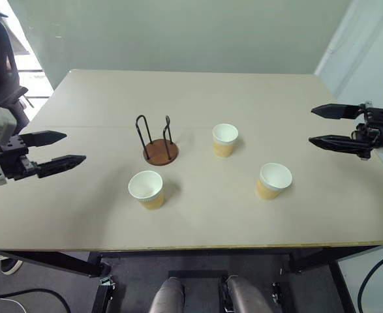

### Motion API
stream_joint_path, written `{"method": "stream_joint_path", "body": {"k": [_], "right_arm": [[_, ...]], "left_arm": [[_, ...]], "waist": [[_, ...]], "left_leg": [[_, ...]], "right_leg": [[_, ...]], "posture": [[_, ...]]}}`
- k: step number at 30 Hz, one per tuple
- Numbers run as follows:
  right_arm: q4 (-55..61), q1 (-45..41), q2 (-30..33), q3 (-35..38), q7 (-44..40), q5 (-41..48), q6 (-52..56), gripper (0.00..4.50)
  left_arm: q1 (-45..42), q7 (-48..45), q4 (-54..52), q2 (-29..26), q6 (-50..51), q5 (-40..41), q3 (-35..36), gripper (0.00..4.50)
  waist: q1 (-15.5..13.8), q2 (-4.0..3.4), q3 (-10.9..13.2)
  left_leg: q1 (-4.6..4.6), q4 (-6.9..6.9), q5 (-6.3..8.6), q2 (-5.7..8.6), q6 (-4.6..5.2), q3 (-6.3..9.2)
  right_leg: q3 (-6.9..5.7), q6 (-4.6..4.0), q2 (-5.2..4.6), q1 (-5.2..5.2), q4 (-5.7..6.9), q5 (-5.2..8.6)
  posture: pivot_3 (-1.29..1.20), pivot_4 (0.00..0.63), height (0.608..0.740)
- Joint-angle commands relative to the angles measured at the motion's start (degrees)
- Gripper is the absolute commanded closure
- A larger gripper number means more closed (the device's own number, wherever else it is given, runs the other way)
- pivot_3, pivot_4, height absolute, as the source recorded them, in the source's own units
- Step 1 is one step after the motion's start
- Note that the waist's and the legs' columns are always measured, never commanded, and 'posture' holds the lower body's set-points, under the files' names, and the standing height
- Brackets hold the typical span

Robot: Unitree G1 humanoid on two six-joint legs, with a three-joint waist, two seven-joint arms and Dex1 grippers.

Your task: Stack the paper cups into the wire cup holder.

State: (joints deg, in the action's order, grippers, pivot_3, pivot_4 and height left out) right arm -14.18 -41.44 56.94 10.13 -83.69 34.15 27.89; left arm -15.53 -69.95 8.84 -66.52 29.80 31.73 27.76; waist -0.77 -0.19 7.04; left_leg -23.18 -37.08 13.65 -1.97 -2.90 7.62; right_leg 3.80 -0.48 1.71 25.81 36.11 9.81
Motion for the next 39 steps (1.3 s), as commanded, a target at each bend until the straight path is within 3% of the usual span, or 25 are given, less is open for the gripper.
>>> {"method": "stream_joint_path", "body": {"k": [1, 8, 13, 20, 39], "right_arm": [[0.7, -1.2, 1.1, 2.6, 1.0, 0.2, -0.6, 0.00], [-0.9, -1.8, 1.6, 2.5, 0.5, -0.3, -1.8, 0.00], [-0.3, -1.6, 1.1, 2.3, 1.3, -0.5, -1.8, 0.00], [0.6, -1.2, 1.5, 2.7, 1.9, -0.3, -1.5, 0.00], [2.0, -1.0, 1.9, 3.0, 2.3, 0.1, -1.3, 0.00]], "left_arm": [[-1.0, 0.0, -0.2, -0.8, -1.1, -0.5, 0.4, 0.02], [-5.7, 3.6, 0.6, 0.3, -0.1, -1.4, -2.3, 0.02], [-15.0, 10.5, 2.2, 8.6, 2.1, -6.0, -14.0, 0.02], [-22.3, 14.1, 4.8, 15.3, 3.1, -11.2, -22.8, 0.02], [-30.3, 18.1, 13.7, 25.1, 1.9, -19.2, -29.1, 0.02]], "waist": [[0.0, 0.00, 0.0], [-0.2, 0.00, 0.0], [-0.6, -0.09, 0.0], [-0.4, 0.02, 0.0], [-0.7, 0.01, 0.0]], "left_leg": [[0.00, 0.00, 0.00, 0.00, 0.00, 0.00], [-0.01, -0.02, 0.00, 0.01, 0.00, 0.00], [0.08, -0.08, -0.04, 0.04, 0.07, 0.01], [-0.08, -0.23, -0.05, 0.07, 0.11, -0.10], [-0.28, -1.10, -0.02, 0.28, 0.37, -0.24]], "right_leg": [[0.00, 0.00, 0.00, 0.00, -0.01, 0.00], [0.00, 0.00, 0.00, -0.01, -0.01, 0.00], [0.01, 0.08, -0.03, -0.12, 0.02, -0.06], [0.04, 0.31, -0.05, -0.11, -0.16, -0.20], [0.48, 0.97, -0.03, -0.28, -0.19, -0.53]], "posture": [[0.00, 0.150, 0.740], [0.00, 0.150, 0.740], [0.00, 0.150, 0.740], [0.00, 0.150, 0.740], [0.00, 0.150, 0.740]]}}
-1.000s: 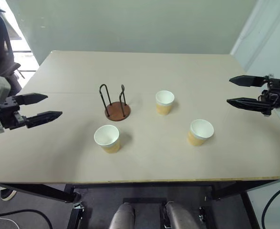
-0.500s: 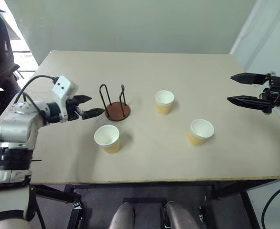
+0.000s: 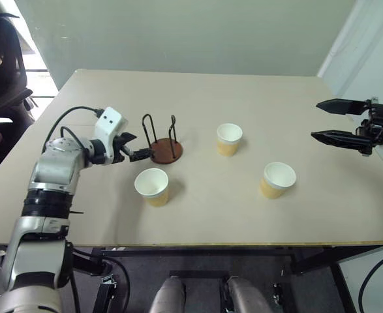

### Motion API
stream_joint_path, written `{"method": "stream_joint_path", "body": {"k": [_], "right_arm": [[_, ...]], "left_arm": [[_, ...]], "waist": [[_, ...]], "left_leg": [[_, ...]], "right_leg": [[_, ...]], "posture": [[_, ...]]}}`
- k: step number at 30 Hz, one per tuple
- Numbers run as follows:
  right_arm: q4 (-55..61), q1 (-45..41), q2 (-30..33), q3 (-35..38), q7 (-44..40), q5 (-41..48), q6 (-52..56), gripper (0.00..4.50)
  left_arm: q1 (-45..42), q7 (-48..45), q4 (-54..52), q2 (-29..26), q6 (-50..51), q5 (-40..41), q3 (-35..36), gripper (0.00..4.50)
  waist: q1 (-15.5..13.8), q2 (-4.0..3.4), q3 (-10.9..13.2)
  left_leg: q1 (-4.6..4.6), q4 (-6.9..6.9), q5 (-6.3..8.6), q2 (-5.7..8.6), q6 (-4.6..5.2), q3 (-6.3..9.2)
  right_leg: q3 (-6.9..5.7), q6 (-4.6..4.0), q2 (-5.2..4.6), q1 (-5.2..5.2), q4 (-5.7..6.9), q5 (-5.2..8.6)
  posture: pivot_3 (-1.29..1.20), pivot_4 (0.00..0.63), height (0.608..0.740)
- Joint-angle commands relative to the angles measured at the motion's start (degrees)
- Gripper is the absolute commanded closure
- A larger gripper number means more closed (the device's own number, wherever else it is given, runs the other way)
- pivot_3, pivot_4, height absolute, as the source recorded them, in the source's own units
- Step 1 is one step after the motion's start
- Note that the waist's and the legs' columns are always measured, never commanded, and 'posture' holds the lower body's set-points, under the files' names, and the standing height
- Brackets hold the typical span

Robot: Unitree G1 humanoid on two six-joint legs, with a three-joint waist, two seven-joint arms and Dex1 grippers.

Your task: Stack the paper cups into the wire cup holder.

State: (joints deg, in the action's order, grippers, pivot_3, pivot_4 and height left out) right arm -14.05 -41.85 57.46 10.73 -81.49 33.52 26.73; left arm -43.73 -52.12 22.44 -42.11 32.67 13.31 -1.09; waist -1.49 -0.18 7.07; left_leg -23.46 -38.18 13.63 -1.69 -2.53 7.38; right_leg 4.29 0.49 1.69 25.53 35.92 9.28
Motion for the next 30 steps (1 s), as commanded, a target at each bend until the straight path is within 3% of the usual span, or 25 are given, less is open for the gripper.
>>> {"method": "stream_joint_path", "body": {"k": [1, 16, 19, 29, 30], "right_arm": [[1.9, -0.6, 1.3, 2.4, 0.1, 0.7, -0.1, 0.00], [3.6, 0.2, 0.9, 3.0, 0.9, 1.4, 1.1, 0.00], [3.8, 0.4, 0.9, 3.1, 1.1, 1.5, 1.2, 0.00], [4.5, 0.9, 0.7, 3.0, 1.9, 1.5, 1.1, 0.00], [4.5, 0.9, 0.6, 3.0, 1.9, 1.5, 1.1, 0.00]], "left_arm": [[-2.4, 0.2, 0.5, 1.2, -1.5, -1.1, -0.3, 0.02], [-8.3, 2.7, 12.0, 9.1, -8.8, -6.1, -2.4, 0.02], [-8.7, 2.7, 13.3, 9.5, -9.8, -6.9, -2.3, 0.60], [-8.8, 1.7, 14.3, 8.7, -11.3, -7.5, -1.9, 4.33], [-8.8, 1.6, 14.3, 8.6, -11.3, -7.5, -1.8, 4.46]], "waist": [[0.0, 0.00, 0.0], [-0.1, 0.03, 0.0], [-0.1, 0.03, 0.0], [-0.1, 0.03, 0.0], [-0.1, 0.03, 0.0]], "left_leg": [[0.02, 0.00, -0.01, 0.01, 0.01, -0.05], [0.02, -0.08, 0.07, 0.07, 0.23, -0.40], [0.02, -0.08, 0.08, 0.08, 0.25, -0.45], [0.02, -0.18, 0.09, 0.12, 0.30, -0.50], [0.02, -0.19, 0.10, 0.13, 0.31, -0.51]], "right_leg": [[0.07, 0.03, 0.00, 0.00, 0.00, -0.02], [0.47, 0.45, 0.04, -0.01, -0.10, -0.11], [0.50, 0.51, 0.05, -0.01, -0.11, -0.12], [0.56, 0.62, 0.06, -0.03, -0.12, -0.17], [0.56, 0.62, 0.06, -0.03, -0.12, -0.17]], "posture": [[0.00, 0.150, 0.740], [0.00, 0.150, 0.740], [0.00, 0.150, 0.740], [0.00, 0.150, 0.740], [0.00, 0.150, 0.740]]}}
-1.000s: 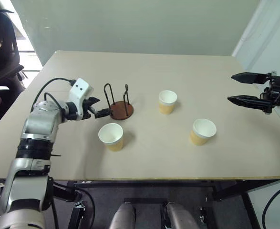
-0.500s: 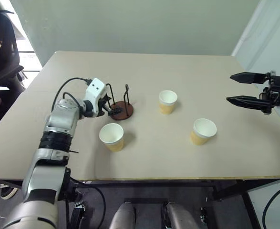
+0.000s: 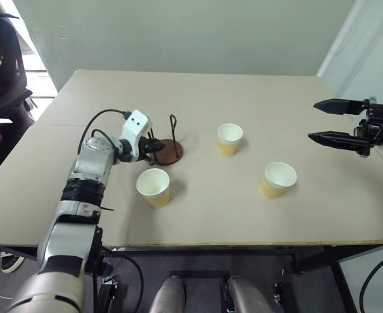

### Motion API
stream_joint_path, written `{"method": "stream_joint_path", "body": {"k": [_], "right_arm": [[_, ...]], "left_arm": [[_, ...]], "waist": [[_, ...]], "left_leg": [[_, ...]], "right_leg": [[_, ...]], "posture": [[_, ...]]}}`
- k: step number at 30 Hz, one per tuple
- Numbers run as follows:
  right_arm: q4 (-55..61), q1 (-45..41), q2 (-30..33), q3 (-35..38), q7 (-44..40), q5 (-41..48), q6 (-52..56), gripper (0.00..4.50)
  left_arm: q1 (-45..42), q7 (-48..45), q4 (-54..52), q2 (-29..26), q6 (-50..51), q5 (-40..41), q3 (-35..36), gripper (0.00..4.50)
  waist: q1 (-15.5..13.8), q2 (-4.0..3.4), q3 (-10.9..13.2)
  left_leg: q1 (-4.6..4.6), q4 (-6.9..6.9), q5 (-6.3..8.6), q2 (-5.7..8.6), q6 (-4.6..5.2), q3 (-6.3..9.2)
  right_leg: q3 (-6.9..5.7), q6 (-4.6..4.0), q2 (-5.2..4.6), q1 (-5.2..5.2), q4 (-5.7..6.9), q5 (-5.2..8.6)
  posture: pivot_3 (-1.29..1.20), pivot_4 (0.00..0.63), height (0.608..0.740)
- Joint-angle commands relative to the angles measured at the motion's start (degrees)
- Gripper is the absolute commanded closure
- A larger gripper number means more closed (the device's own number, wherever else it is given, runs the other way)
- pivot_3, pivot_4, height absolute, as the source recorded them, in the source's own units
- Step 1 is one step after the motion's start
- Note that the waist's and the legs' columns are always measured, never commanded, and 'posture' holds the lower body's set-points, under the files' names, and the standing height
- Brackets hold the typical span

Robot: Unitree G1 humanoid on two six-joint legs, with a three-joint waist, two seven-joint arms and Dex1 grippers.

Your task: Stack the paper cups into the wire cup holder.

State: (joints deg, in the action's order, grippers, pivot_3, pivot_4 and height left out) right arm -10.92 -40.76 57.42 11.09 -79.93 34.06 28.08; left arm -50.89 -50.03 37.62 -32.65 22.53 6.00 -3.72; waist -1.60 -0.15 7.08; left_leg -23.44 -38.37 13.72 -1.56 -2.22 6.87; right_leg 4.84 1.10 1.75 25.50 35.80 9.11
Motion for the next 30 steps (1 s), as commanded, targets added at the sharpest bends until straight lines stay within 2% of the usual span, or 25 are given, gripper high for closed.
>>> {"method": "stream_joint_path", "body": {"k": [1, 7, 17, 24, 30], "right_arm": [[1.2, -0.3, 0.6, 2.5, 0.4, 0.9, -0.4, 0.00], [0.6, -0.6, 0.3, 2.1, 0.2, 0.4, -1.0, 0.00], [0.2, -0.2, 0.8, 2.5, 0.0, 0.3, -1.7, 0.00], [1.2, 1.5, 1.1, 3.6, 0.4, 0.6, -1.9, 0.00], [1.7, 2.1, 0.6, 3.7, 0.8, 0.5, -2.0, 0.00]], "left_arm": [[-1.6, -0.5, -0.9, -0.9, -1.2, -0.3, 0.8, 4.46], [-1.5, -1.9, -2.6, -0.6, -0.6, 0.7, 1.4, 4.46], [-6.6, -5.7, -13.0, 0.0, 9.3, 7.2, 2.6, 4.46], [-6.0, -4.2, -33.5, -1.2, 25.8, 11.7, 1.3, 4.46], [2.7, -3.2, -54.6, -6.2, 40.7, 16.8, -1.9, 4.46]], "waist": [[0.0, 0.00, 0.0], [0.0, 0.00, 0.0], [-0.2, 0.04, 0.0], [-0.1, 0.04, 0.0], [0.1, 0.03, 0.0]], "left_leg": [[0.00, -0.01, 0.00, 0.00, 0.00, 0.00], [0.00, -0.02, 0.00, 0.00, 0.01, -0.02], [-0.09, -0.11, 0.03, 0.05, 0.05, -0.04], [-0.17, -0.35, 0.15, -0.02, 0.26, -0.83], [-0.10, -0.55, 0.28, -0.16, 0.48, -1.16]], "right_leg": [[0.00, 0.00, 0.00, 0.00, 0.00, 0.00], [0.00, 0.01, 0.00, 0.00, 0.00, 0.00], [0.01, 0.04, 0.00, 0.00, -0.03, 0.00], [0.04, 0.12, -0.01, -0.01, -0.13, 0.01], [0.21, 0.19, -0.01, -0.05, -0.31, -0.05]], "posture": [[0.00, 0.150, 0.740], [0.00, 0.150, 0.740], [0.00, 0.150, 0.740], [0.00, 0.150, 0.740], [0.00, 0.150, 0.740]]}}
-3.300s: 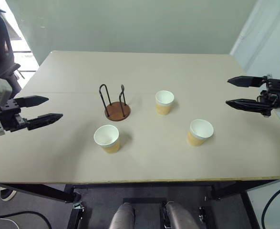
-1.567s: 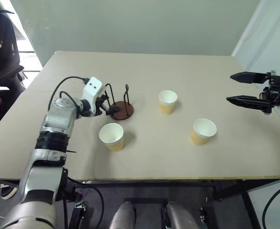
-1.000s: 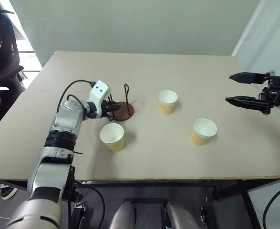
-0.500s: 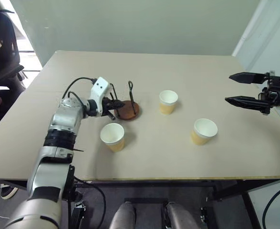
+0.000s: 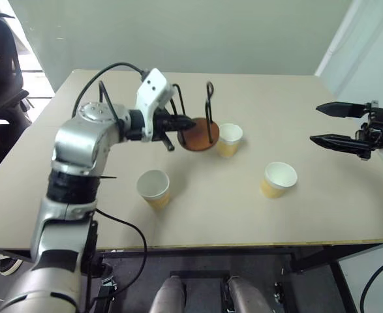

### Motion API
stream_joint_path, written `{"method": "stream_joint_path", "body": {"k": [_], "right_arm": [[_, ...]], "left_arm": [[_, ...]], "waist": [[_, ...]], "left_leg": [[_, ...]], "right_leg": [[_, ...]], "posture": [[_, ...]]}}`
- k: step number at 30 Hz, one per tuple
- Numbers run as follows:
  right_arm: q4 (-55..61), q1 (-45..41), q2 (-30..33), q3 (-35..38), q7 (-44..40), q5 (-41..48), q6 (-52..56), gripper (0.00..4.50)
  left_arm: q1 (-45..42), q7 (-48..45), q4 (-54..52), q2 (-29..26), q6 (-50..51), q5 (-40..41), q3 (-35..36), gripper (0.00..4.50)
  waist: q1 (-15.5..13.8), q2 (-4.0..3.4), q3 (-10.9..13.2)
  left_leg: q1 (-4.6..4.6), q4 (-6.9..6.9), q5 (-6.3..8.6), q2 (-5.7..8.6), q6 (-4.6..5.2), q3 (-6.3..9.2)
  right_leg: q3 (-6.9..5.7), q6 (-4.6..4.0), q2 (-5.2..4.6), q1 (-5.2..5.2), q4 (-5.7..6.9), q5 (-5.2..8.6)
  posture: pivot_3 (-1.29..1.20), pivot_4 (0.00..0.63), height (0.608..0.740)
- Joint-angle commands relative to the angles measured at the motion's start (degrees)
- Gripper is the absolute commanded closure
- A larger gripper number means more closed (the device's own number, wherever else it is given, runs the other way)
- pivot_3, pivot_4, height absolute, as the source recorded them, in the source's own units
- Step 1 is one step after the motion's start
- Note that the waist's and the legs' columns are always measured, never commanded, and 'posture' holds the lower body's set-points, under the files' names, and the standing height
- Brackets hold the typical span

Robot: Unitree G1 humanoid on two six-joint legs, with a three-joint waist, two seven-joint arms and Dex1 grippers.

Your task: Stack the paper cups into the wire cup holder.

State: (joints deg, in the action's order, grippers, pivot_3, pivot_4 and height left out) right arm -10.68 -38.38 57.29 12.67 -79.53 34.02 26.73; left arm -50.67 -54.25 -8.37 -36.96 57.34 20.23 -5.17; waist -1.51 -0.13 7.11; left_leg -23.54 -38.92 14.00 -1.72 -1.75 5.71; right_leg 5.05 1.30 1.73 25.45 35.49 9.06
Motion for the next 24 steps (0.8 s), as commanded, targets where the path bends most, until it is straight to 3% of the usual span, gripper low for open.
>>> {"method": "stream_joint_path", "body": {"k": [1, 14, 18, 24], "right_arm": [[1.4, -0.2, 0.7, 2.1, 0.4, 0.5, -0.7, 0.00], [0.0, -1.6, -0.8, 0.7, 0.1, -0.1, -1.5, 0.00], [0.5, -1.2, -0.5, 1.1, 0.0, 0.0, -1.2, 0.00], [1.9, -0.1, -0.2, 1.7, 0.3, 0.5, -0.5, 0.00]], "left_arm": [[3.8, 1.4, -10.9, -2.8, 7.4, 3.2, -0.7, 4.46], [10.2, 5.8, -24.9, -2.5, 16.3, 12.4, -3.1, 4.46], [11.9, 6.9, -25.9, -4.6, 15.2, 11.8, -6.3, 4.46], [14.0, 8.8, -25.4, -2.9, 13.9, 11.9, -9.7, 4.46]], "waist": [[0.1, 0.00, 0.0], [-0.2, 0.00, 0.0], [-0.1, -0.01, 0.0], [-0.2, -0.01, 0.0]], "left_leg": [[0.03, -0.01, 0.02, 0.00, 0.03, -0.02], [0.18, -0.13, 0.17, 0.02, 0.26, 0.13], [0.27, -0.06, 0.18, 0.02, 0.25, 0.09], [0.29, -0.06, 0.20, 0.04, 0.25, 0.03]], "right_leg": [[0.03, 0.00, 0.00, 0.00, 0.00, 0.00], [0.41, -0.02, -0.09, -0.10, 0.01, -0.19], [0.47, -0.02, -0.07, -0.11, 0.01, -0.19], [0.62, -0.02, -0.06, -0.12, 0.01, -0.19]], "posture": [[0.00, 0.150, 0.740], [0.00, 0.150, 0.740], [0.00, 0.150, 0.740], [0.00, 0.150, 0.740]]}}
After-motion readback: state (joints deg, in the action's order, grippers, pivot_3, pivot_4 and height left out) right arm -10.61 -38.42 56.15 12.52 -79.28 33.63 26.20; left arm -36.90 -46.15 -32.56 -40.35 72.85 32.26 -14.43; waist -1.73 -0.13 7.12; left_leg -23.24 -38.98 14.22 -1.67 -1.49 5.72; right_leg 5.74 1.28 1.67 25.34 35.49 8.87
